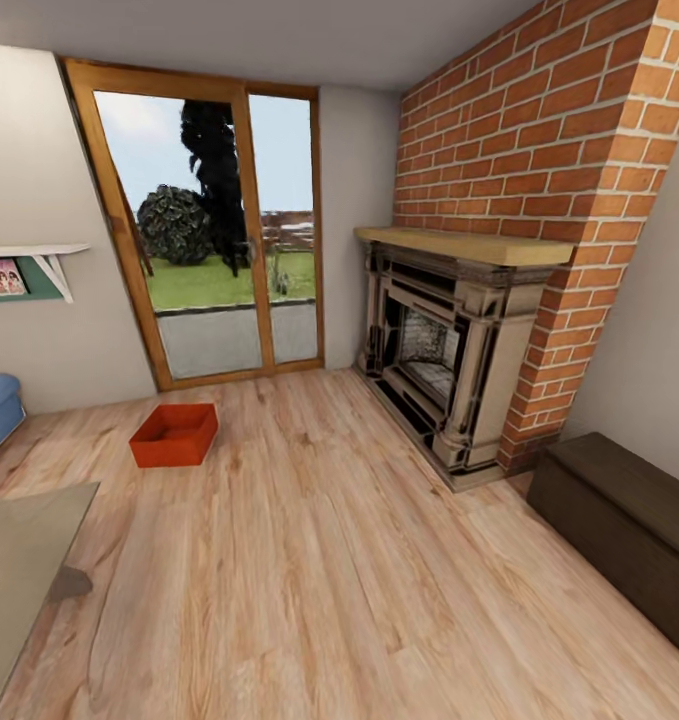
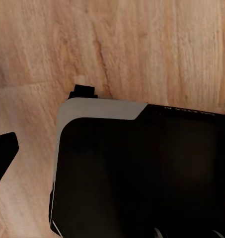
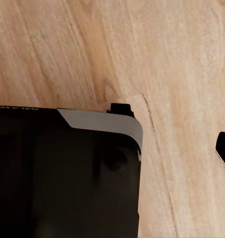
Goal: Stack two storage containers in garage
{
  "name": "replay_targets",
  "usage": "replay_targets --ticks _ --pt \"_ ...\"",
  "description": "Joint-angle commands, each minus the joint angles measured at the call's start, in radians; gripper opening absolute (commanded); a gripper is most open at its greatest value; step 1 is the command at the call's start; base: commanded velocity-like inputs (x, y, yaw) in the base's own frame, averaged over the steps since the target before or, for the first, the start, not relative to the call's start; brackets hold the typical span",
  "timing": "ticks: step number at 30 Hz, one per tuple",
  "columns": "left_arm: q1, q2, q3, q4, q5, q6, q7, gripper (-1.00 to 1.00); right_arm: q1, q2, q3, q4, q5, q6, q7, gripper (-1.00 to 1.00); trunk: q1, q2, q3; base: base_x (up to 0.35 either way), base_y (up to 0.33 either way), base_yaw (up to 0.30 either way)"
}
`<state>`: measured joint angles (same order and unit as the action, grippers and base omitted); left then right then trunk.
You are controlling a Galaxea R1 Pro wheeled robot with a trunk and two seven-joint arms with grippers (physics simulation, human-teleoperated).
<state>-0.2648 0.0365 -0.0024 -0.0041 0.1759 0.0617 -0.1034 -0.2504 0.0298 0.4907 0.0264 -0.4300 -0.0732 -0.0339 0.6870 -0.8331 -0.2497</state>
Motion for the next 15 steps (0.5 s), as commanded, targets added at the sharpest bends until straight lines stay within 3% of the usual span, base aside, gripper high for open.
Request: replay_targets --ticks 1,15 --pt "-0.001 0.000 -0.001 0.000 0.010 0.006 -0.004 1.00 -0.001 0.001 0.008 0.003 -0.009 -0.005 -0.001 1.00 0.001 -0.001 -0.001 0.322 0.000 0.000" --pt "-0.001 0.000 -0.001 0.000 0.010 0.006 -0.004 1.00 -0.001 0.001 0.009 0.003 -0.007 -0.005 -0.001 1.00 0.001 -0.001 -0.001 0.322 0.000 0.000"
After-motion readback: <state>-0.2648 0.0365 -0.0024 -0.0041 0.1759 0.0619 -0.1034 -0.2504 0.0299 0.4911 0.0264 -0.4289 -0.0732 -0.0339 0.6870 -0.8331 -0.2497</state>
